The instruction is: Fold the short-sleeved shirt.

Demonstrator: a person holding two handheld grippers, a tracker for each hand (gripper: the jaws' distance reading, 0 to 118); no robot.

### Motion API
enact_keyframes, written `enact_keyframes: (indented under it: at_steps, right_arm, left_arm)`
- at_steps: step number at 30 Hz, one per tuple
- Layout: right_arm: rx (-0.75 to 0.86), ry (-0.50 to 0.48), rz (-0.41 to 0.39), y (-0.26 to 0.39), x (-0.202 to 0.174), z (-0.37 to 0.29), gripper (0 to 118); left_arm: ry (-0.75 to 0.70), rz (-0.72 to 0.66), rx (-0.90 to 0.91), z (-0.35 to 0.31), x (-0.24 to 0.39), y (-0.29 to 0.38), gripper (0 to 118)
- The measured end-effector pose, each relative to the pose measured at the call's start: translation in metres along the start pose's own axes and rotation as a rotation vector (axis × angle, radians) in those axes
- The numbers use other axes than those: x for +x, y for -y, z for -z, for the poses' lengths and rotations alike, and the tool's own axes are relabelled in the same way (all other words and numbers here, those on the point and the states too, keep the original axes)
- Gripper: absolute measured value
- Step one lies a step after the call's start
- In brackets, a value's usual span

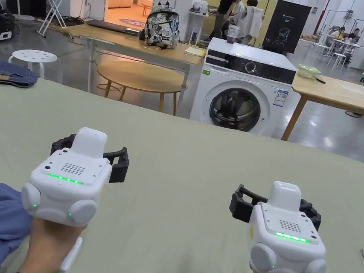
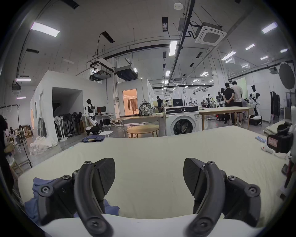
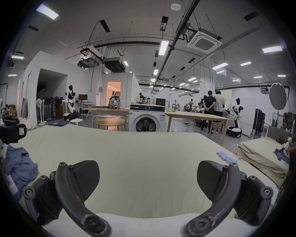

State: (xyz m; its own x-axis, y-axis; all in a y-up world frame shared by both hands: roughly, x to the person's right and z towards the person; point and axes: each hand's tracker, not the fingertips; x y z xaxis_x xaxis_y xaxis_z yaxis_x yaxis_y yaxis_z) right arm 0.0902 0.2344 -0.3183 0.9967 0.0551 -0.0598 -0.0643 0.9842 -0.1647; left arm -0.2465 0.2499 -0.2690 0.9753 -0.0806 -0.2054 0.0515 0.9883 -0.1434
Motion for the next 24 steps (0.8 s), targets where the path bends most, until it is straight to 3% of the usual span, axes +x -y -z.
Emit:
enact_keyframes:
  at_steps: [3,7,9,10,11,12,14,16,17,18,21,24]
  right_arm:
    - [-0.019,0.000,0.219,-0.004,0.015,0.000,118]
    - [-0.059,-0.027,0.621,-0.002,0.042,0.007,118]
    - [-0.058,-0.005,0.692,-0.003,0.048,0.008,118]
    - [-0.054,0.003,0.651,-0.005,0.050,0.010,118]
    - [-0.042,0.004,0.566,-0.009,0.047,0.012,118]
    - [-0.043,0.002,0.409,-0.014,0.041,0.014,118]
    - [0.004,0.004,-0.002,-0.028,0.015,0.010,118]
    - [0.079,0.029,-0.487,-0.025,-0.011,0.006,118]
    - [0.132,0.043,-0.691,-0.019,-0.021,0.004,118]
    - [0.176,0.069,-0.843,-0.014,-0.028,0.000,118]
    - [0.277,0.093,-1.208,0.002,-0.039,-0.003,118]
    - [0.320,0.122,-1.394,0.009,-0.040,-0.012,118]
  left_arm:
    - [0.036,-0.201,-0.030,0.004,-0.013,-0.001,89]
    - [0.132,-0.691,-0.054,0.010,-0.044,0.000,89]
    - [0.099,-0.757,-0.051,0.009,-0.047,-0.002,89]
    - [0.092,-0.678,-0.041,0.008,-0.043,-0.007,89]
    - [0.086,-0.525,-0.025,0.008,-0.036,-0.013,89]
    - [0.050,-0.348,-0.030,0.007,-0.025,-0.021,89]
    - [-0.039,0.096,-0.026,0.006,0.003,-0.028,89]
    - [-0.074,0.489,0.025,0.006,0.028,-0.022,89]
    - [-0.085,0.655,0.044,0.006,0.036,-0.017,89]
    - [-0.094,0.776,0.048,0.005,0.043,-0.014,88]
    - [-0.137,1.063,0.084,0.004,0.054,0.000,88]
    - [-0.163,1.186,0.082,0.000,0.056,0.006,87]
